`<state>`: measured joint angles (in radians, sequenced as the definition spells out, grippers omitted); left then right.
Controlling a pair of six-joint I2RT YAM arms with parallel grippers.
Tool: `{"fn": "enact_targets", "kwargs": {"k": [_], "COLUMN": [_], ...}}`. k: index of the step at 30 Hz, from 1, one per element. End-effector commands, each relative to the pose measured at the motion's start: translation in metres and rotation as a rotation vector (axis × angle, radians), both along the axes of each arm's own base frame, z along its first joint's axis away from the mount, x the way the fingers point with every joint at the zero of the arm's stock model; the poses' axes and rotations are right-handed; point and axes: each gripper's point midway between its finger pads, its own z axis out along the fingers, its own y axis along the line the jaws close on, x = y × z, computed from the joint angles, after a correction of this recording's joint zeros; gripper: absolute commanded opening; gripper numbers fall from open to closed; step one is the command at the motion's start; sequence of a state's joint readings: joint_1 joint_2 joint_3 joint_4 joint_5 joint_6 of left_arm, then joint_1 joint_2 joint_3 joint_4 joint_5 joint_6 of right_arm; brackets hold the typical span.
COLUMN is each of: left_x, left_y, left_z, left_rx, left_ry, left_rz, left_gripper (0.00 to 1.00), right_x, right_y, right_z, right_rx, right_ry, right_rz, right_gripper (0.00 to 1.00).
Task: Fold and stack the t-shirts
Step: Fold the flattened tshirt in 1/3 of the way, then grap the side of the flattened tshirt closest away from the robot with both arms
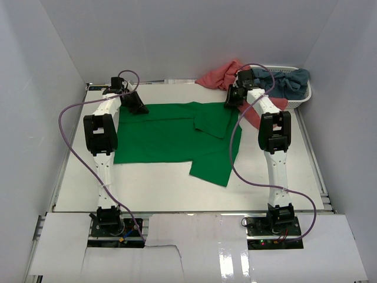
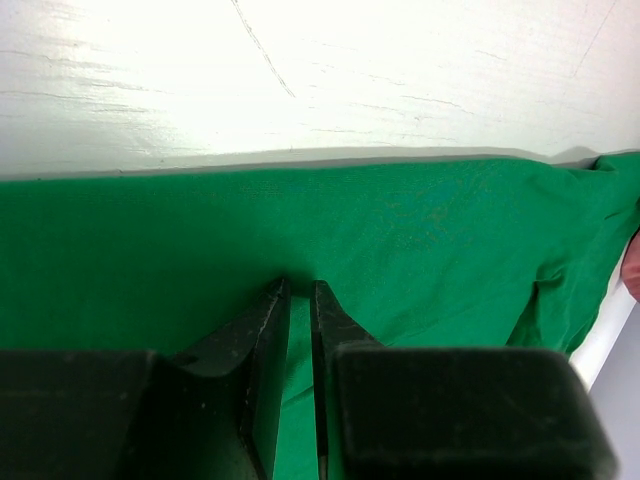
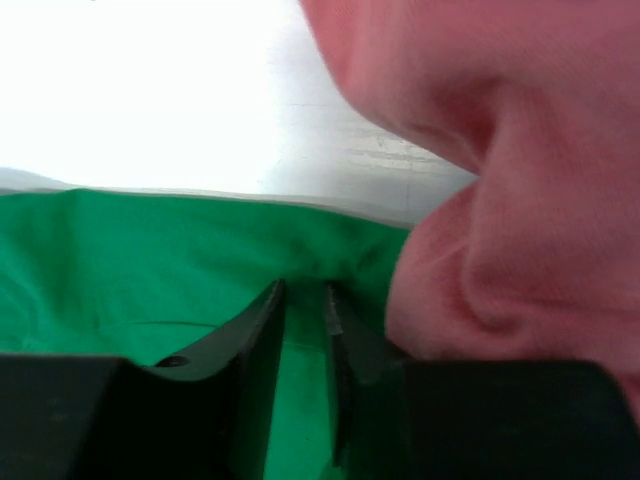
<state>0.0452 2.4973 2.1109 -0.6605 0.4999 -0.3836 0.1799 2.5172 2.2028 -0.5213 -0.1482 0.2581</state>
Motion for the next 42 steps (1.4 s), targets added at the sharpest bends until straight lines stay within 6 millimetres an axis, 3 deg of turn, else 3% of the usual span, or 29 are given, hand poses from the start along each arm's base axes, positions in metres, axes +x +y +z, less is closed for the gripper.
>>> {"fn": "enact_targets", "kwargs": {"k": [1,2,4,5,8,11,14,15,16,17,18,19,20,21,22,23,24,26,27,28,30,31,33,36,41,42], "left_x": [-0.009,-0.007,-0.005,-0.002,0.007,0.010,-0.002,-0.013,-0.026,-0.035,-0.046,-0.062,-0.081,-0.094,-0.111,-0.132,-0.144,-0.170,-0.180,-0.199,-0.217,-0.230,-0.242,-0.260,-0.275,-0.276], "left_y": [0.018,0.015,0.011,0.010,0.006,0.006,0.009,0.010,0.013,0.017,0.020,0.026,0.028,0.031,0.034,0.034,0.036,0.039,0.039,0.040,0.042,0.043,0.041,0.040,0.049,0.052], "left_z": [-0.020,-0.008,0.009,0.027,0.069,0.139,0.172,0.201,0.188,0.189,0.189,0.212,0.184,0.179,0.198,0.169,0.163,0.166,0.160,0.137,0.139,0.124,0.124,0.112,0.087,0.084], "left_rx": [0.056,0.039,0.015,0.008,-0.013,-0.004,0.025,0.037,0.062,0.080,0.098,0.130,0.137,0.141,0.132,0.122,0.117,0.109,0.101,0.096,0.086,0.080,0.058,0.013,-0.023,-0.033], "left_ry": [0.065,0.046,0.021,-0.011,-0.101,-0.242,-0.295,-0.344,-0.304,-0.302,-0.300,-0.347,-0.287,-0.277,-0.317,-0.256,-0.244,-0.250,-0.241,-0.182,-0.193,-0.155,-0.151,-0.090,-0.012,0.005], "left_rz": [0.038,0.033,0.034,0.032,0.018,0.008,0.010,0.014,0.030,0.043,0.053,0.085,0.095,0.110,0.136,0.142,0.156,0.191,0.195,0.208,0.240,0.250,0.271,0.324,0.407,0.433], "left_gripper": [0.26,0.27,0.27,0.26,0.27,0.27,0.27,0.27,0.27,0.27,0.27,0.28,0.29,0.31,0.32,0.33,0.34,0.35,0.35,0.35,0.36,0.37,0.40,0.62,0.61,0.61], "right_x": [0.025,0.023,0.028,0.023,0.032,0.036,0.022,0.005,-0.007,-0.024,-0.036,-0.056,-0.071,-0.090,-0.111,-0.132,-0.146,-0.177,-0.206,-0.221,-0.263,-0.279,-0.314,-0.359,-0.399,-0.406], "right_y": [-0.064,-0.062,-0.058,-0.054,-0.045,-0.036,-0.028,-0.026,-0.021,-0.014,-0.012,-0.011,-0.003,-0.001,-0.001,0.008,0.012,0.020,0.029,0.033,0.041,0.041,0.042,0.038,0.029,0.026], "right_z": [0.003,0.003,0.026,0.025,0.074,0.136,0.165,0.176,0.182,0.216,0.217,0.192,0.194,0.219,0.193,0.207,0.200,0.182,0.168,0.160,0.135,0.125,0.103,0.075,0.056,0.052], "right_rx": [-0.014,0.004,0.029,0.054,0.106,0.141,0.162,0.155,0.161,0.159,0.149,0.137,0.135,0.136,0.131,0.146,0.152,0.156,0.155,0.152,0.130,0.120,0.110,0.083,0.049,0.044], "right_ry": [-0.038,-0.035,-0.096,-0.092,-0.212,-0.325,-0.362,-0.369,-0.371,-0.436,-0.436,-0.376,-0.378,-0.425,-0.356,-0.378,-0.355,-0.288,-0.248,-0.223,-0.149,-0.107,-0.030,0.078,0.147,0.172], "right_rz": [-0.142,-0.129,-0.115,-0.104,-0.076,-0.020,0.033,0.055,0.078,0.104,0.109,0.109,0.123,0.130,0.120,0.143,0.150,0.155,0.183,0.191,0.211,0.216,0.220,0.225,0.212,0.205], "right_gripper": [0.30,0.32,0.37,0.39,0.43,0.45,0.45,0.45,0.46,0.45,0.45,0.45,0.46,0.46,0.46,0.46,0.46,0.46,0.46,0.46,0.46,0.46,0.47,0.47,0.48,0.55]}}
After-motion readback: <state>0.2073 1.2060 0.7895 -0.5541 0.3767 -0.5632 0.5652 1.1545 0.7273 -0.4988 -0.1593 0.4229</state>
